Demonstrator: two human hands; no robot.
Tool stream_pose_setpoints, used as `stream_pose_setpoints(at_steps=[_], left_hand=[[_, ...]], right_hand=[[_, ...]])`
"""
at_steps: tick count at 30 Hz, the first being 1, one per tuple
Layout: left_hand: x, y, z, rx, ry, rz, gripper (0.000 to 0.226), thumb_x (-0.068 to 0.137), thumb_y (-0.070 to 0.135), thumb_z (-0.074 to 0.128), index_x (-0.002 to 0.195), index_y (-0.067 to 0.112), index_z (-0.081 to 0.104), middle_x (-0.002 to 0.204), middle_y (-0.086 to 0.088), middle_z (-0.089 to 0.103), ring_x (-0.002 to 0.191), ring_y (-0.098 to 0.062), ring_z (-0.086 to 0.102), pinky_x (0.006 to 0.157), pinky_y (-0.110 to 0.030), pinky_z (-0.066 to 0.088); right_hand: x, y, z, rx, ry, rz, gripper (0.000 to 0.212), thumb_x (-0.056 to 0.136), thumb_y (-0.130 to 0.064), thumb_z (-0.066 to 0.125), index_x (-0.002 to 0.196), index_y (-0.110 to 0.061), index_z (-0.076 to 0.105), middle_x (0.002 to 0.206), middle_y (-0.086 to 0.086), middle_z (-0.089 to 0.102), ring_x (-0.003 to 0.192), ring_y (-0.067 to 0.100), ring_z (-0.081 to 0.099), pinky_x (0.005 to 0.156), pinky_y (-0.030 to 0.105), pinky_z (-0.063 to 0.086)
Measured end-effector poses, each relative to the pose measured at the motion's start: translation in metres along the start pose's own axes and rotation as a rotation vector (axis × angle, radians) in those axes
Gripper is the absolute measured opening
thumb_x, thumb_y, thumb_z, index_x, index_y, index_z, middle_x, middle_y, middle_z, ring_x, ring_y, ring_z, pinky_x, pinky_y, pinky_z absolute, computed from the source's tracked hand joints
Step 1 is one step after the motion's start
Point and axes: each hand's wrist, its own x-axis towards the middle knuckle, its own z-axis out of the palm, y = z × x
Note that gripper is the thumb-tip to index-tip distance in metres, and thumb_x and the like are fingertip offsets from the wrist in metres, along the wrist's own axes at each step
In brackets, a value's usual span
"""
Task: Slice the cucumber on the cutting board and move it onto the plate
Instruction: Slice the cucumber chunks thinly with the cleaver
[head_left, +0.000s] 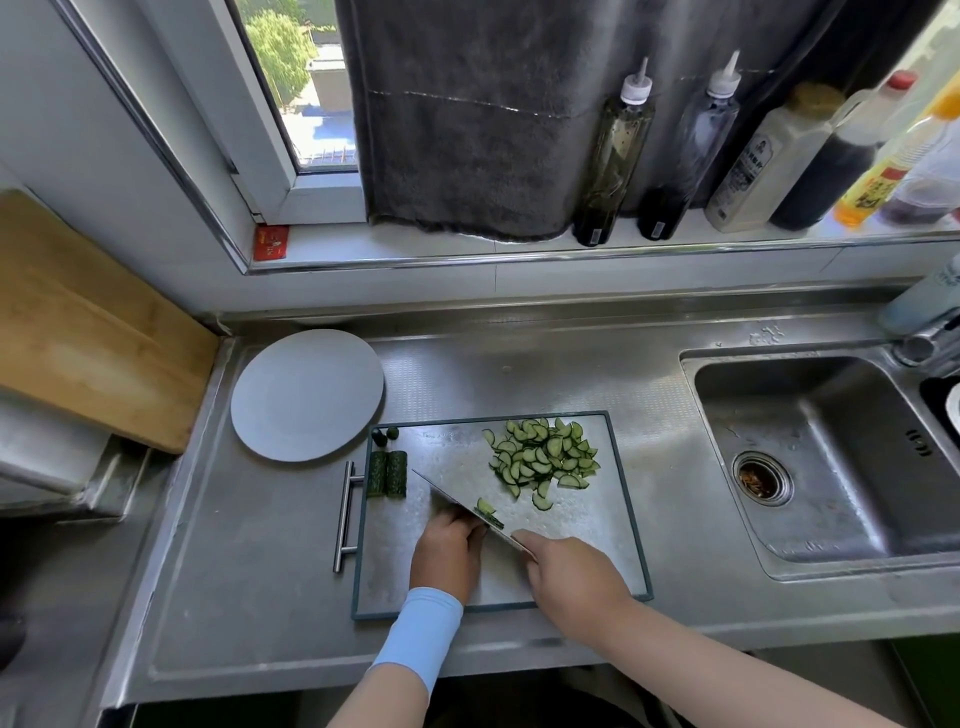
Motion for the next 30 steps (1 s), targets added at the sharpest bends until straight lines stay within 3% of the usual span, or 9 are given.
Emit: stream_pose_setpoints(at_steps=[3,7,13,15,19,24,30], left_hand=[[0.000,-0.002,0.000,0.001,-0.010,-0.003,0.020,0.067,0.003,0.083,0.081,0.016,0.076,0.087,-0.003,0.069,0.078,-0.025,0.065,0.067,-0.022,0.051],[0.000,-0.003,0.001,0.001,-0.025,-0.011,0.021,0.068,0.004,0.082,0.082,0.019,0.076,0.089,-0.002,0.069,0.080,-0.023,0.065,0.071,-0.020,0.049],[-0.001,-0.006,0.003,-0.007,-0.009,-0.026,0.017,0.069,0.005,0.082,0.080,0.017,0.076,0.087,0.001,0.069,0.079,-0.020,0.065,0.069,-0.018,0.047],[-0.001,-0.006,0.004,-0.016,0.003,-0.016,0.017,0.068,0.003,0.082,0.078,0.015,0.075,0.083,0.002,0.067,0.076,-0.019,0.063,0.065,-0.019,0.048],[-0.001,-0.004,0.006,0.006,0.014,-0.008,0.019,0.062,0.000,0.085,0.072,0.012,0.074,0.077,-0.002,0.065,0.071,-0.021,0.062,0.060,-0.018,0.045],[-0.003,-0.005,0.006,0.012,0.010,-0.002,0.019,0.063,-0.002,0.083,0.074,0.011,0.073,0.081,-0.003,0.064,0.074,-0.022,0.061,0.061,-0.018,0.043],[-0.004,-0.004,0.006,0.012,0.022,-0.043,0.018,0.066,0.003,0.084,0.077,0.015,0.074,0.081,-0.001,0.065,0.075,-0.021,0.062,0.065,-0.018,0.044]], right_hand=[[-0.011,0.006,-0.003,-0.014,0.001,0.011,0.029,0.098,-0.021,0.037,0.120,-0.031,0.053,0.080,-0.002,0.058,0.075,0.025,0.050,0.062,0.036,0.037],[-0.017,0.007,-0.006,-0.002,0.002,0.011,0.033,0.099,-0.021,0.038,0.126,-0.032,0.053,0.095,0.003,0.068,0.084,0.027,0.057,0.067,0.037,0.042],[-0.001,0.001,-0.003,0.069,-0.026,0.041,0.028,0.097,-0.018,0.038,0.112,-0.031,0.058,0.077,-0.003,0.058,0.072,0.023,0.051,0.061,0.033,0.034],[0.006,-0.002,-0.002,0.107,-0.047,0.062,0.029,0.097,-0.018,0.038,0.111,-0.030,0.060,0.078,-0.004,0.058,0.077,0.023,0.054,0.063,0.032,0.037],[0.017,-0.009,0.000,0.119,-0.052,0.073,0.039,0.097,-0.019,0.039,0.128,-0.033,0.058,0.095,0.004,0.069,0.082,0.023,0.057,0.073,0.033,0.050],[0.019,-0.012,0.000,0.108,-0.052,0.061,0.042,0.098,-0.019,0.038,0.133,-0.033,0.057,0.102,0.004,0.070,0.094,0.026,0.062,0.078,0.033,0.050],[0.007,-0.007,0.002,0.072,-0.009,0.038,0.039,0.099,-0.023,0.038,0.133,-0.031,0.055,0.101,0.004,0.070,0.092,0.027,0.062,0.078,0.037,0.052]])
